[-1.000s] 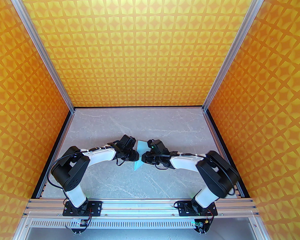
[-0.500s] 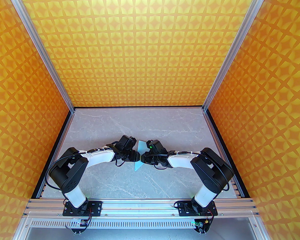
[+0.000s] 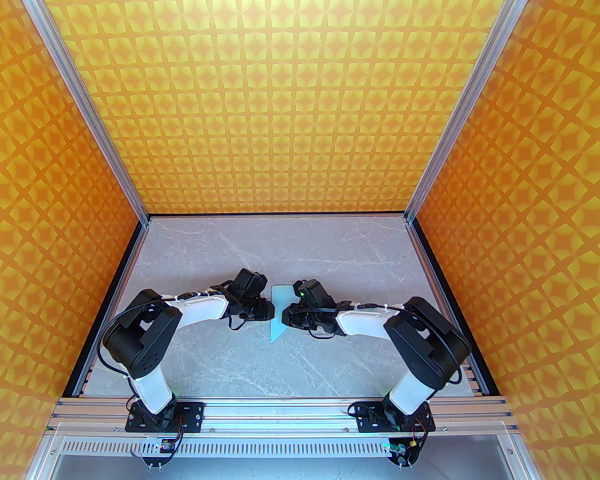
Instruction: Fold a paper plane with a square sheet of paper (fold left side to right side)
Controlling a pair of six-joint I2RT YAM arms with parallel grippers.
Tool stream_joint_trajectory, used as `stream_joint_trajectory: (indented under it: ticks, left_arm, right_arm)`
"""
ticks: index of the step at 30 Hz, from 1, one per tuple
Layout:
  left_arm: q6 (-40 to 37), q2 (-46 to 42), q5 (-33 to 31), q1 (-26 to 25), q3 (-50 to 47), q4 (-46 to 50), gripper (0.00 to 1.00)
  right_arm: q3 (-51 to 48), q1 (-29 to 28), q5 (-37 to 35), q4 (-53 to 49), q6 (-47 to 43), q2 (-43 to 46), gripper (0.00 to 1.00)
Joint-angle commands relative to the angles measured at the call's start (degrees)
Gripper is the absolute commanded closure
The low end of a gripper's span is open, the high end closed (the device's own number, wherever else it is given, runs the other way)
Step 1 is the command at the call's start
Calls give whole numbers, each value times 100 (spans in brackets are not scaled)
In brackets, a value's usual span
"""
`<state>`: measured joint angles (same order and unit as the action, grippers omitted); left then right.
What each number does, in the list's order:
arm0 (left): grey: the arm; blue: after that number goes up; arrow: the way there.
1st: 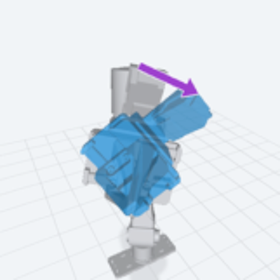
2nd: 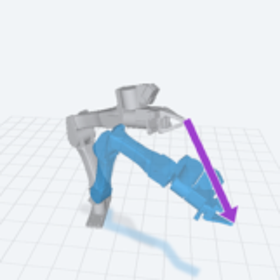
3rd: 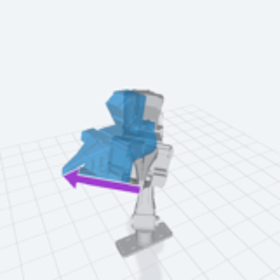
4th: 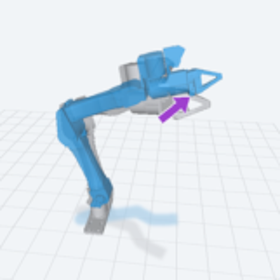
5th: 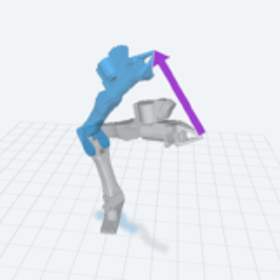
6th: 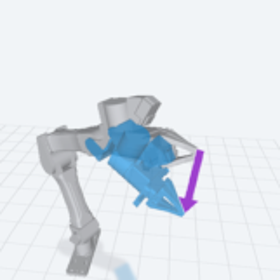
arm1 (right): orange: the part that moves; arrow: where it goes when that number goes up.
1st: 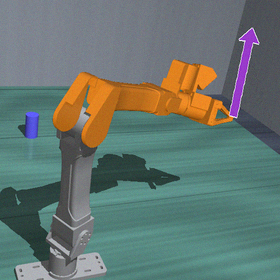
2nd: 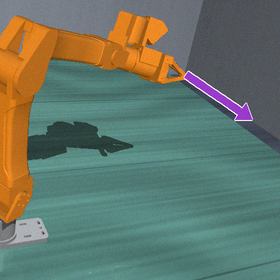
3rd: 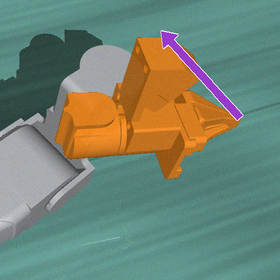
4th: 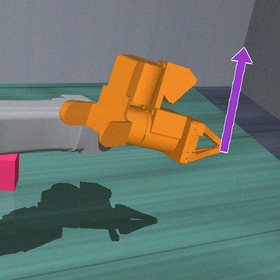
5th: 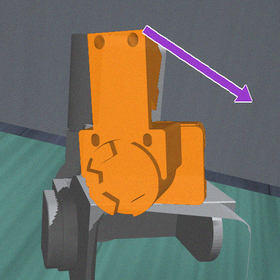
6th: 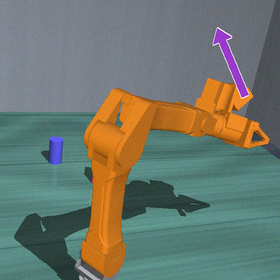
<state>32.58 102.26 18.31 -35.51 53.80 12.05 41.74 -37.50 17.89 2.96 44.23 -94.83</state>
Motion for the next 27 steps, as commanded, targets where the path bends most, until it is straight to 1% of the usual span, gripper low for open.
stream_joint_trajectory:
  ticks: [1, 2, 4, 5, 6, 7, 8, 14, 17, 22, 23, 25, 27]
  left_arm:
    - [-22, 381, -76, 5, 106, -16, 73]
    - [-21, 399, -89, 1, 113, -3, 73]
    - [-15, 409, -99, -3, 113, -1, 73]
    - [-9, 400, -99, -4, 109, 1, 73]
    - [-6, 400, -108, -1, 120, 19, 73]
    - [-10, 409, -108, -1, 114, 25, 73]
    - [-6, 402, -108, -7, 119, 30, 72]
    - [2, 252, -108, 0, 145, 83, 72]
    - [14, 81, -108, -1, 170, 140, 72]
    - [121, -452, -108, -16, 53, 147, 72]
    - [176, -544, -100, -16, 8, 107, 74]
    - [259, -699, 54, -50, -112, -105, 81]
    - [327, -734, 155, -79, -174, -217, 84]
  right_arm:
    - [48, -32, -208, -267, -114, 400, 73]
    - [53, -32, -260, -323, -124, 481, 73]
    - [34, -35, -277, -335, -170, 603, 80]
    - [54, -32, -271, -332, -169, 600, 81]
    - [118, -32, -180, -300, -186, 518, 88]
    - [194, -33, -91, -283, -174, 411, 92]
    - [249, -30, -11, -236, -148, 290, 93]
    - [426, -37, 162, -52, -50, -399, 94]
    - [439, -35, 109, -41, -32, -578, 93]
    - [489, -32, 40, -90, -29, -764, 93]
    - [497, -33, 39, -104, -35, -778, 93]
    - [509, -31, 40, -107, -20, -790, 93]
    - [511, -38, 46, -114, -20, -798, 93]
